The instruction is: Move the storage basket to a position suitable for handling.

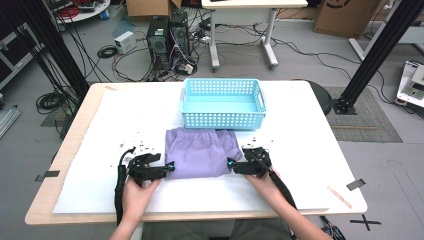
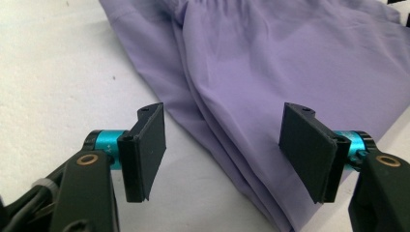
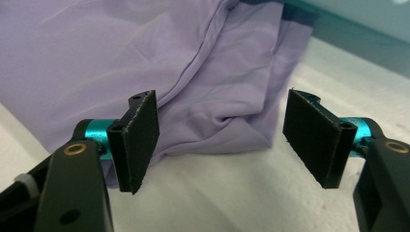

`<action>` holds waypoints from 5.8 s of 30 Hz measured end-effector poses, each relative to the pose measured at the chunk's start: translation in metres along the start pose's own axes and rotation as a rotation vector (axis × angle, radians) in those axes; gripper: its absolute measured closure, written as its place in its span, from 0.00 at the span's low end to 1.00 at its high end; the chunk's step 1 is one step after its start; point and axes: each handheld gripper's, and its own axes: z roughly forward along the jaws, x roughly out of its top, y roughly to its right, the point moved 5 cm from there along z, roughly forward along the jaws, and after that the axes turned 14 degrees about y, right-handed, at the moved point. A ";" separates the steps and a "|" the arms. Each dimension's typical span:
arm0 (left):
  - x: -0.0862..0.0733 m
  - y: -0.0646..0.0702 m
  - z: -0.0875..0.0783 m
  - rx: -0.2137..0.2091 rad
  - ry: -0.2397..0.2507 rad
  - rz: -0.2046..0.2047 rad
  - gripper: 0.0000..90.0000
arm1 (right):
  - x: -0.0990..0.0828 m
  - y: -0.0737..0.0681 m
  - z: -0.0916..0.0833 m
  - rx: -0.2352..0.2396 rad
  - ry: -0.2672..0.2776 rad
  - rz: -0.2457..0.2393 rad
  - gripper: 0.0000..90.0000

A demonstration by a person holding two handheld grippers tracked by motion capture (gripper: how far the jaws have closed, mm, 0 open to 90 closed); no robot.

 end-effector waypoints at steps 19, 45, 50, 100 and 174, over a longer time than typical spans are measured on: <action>-0.003 0.004 0.004 0.017 -0.046 -0.009 0.43 | 0.013 0.000 -0.005 -0.003 0.025 0.142 0.24; -0.002 0.022 0.016 -0.032 -0.046 0.021 0.82 | 0.002 -0.015 0.011 0.079 -0.120 -0.004 0.93; 0.000 0.040 0.027 -0.080 -0.055 0.058 0.90 | -0.002 -0.008 0.002 0.059 -0.118 -0.017 0.95; -0.020 0.138 0.021 -0.398 -0.121 0.096 0.75 | -0.065 0.009 -0.125 0.042 -0.077 -0.015 0.67; 0.050 0.065 0.077 -0.111 0.132 0.101 0.34 | 0.037 0.125 -0.053 -0.120 0.188 0.043 0.28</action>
